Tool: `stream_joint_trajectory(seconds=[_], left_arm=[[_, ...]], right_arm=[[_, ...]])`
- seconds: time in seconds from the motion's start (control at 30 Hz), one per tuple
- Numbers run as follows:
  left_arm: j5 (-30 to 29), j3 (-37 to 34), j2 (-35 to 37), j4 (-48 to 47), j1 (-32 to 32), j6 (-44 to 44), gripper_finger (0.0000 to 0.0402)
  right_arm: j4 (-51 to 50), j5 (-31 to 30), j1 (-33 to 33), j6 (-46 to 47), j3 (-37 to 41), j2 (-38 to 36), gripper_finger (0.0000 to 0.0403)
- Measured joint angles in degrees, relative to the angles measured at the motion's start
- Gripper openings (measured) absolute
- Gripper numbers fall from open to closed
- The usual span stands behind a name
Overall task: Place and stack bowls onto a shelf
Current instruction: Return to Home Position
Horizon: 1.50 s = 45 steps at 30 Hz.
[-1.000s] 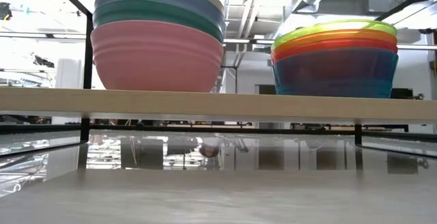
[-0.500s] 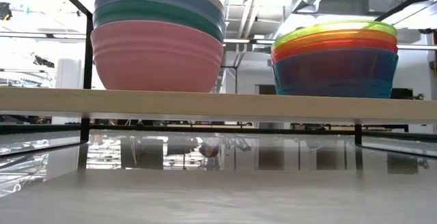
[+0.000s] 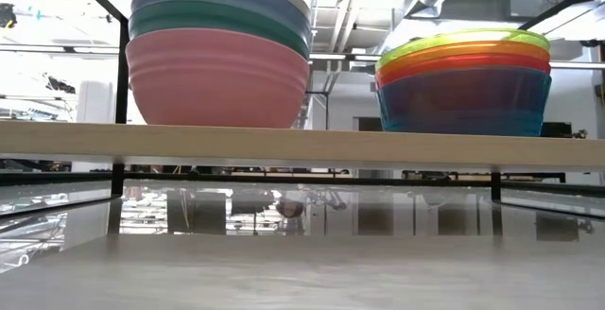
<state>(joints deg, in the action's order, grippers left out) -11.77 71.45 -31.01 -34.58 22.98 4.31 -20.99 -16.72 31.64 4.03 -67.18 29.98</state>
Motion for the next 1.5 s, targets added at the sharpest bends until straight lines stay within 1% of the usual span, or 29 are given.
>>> stream_joint_trajectory(seconds=[0.1,0.23,0.33,0.53,0.6,0.63,0.73,0.9,1.03,1.2,1.3,1.43,1.5], left_arm=[[0.7,-9.1,5.6,5.0,0.0,1.7,0.0169],[-1.0,-20.3,12.7,10.4,0.0,5.5,0.0169],[-1.0,-28.7,17.8,15.0,0.0,8.3,0.0169],[1.0,-44.0,28.5,25.9,0.0,12.9,0.0169],[0.8,-48.5,31.1,29.2,0.0,13.7,0.0169],[0.5,-50.0,31.0,31.7,0.0,14.0,0.0169],[2.1,-52.4,30.3,33.0,0.0,15.0,0.0169],[1.2,-57.7,30.8,36.4,0.1,15.7,0.0169],[-0.1,-62.9,30.8,41.1,0.0,16.4,0.0169],[-1.0,-70.8,30.8,49.0,0.0,19.3,0.0169],[-2.9,-70.8,30.5,45.2,0.1,20.3,0.0169],[-4.0,-70.9,30.6,44.4,0.1,18.1,0.0169],[-4.1,-70.9,30.6,44.0,0.1,15.8,0.0169]], right_arm=[[5.1,0.3,0.0,0.6,9.1,-6.1,0.0155],[13.1,0.1,0.0,0.5,19.8,-14.1,0.0156],[17.0,0.5,0.0,0.5,27.2,-19.7,0.0157],[22.6,2.0,0.1,0.9,38.9,-29.7,0.0157],[25.4,1.5,0.1,0.7,41.6,-29.7,0.0157],[24.3,1.5,0.0,0.7,42.2,-29.8,0.0157],[25.6,2.7,0.0,1.8,43.0,-29.7,0.0157],[27.7,3.4,0.0,1.9,46.7,-29.8,0.0157],[32.8,3.5,0.0,2.0,52.9,-29.8,0.0157],[44.6,3.5,0.0,2.1,61.9,-29.8,0.0157],[50.8,3.7,0.1,2.1,66.7,-29.8,0.0157],[49.0,3.7,0.1,3.2,66.7,-29.5,0.0157],[48.4,3.7,0.1,2.2,66.7,-29.8,0.0157]])
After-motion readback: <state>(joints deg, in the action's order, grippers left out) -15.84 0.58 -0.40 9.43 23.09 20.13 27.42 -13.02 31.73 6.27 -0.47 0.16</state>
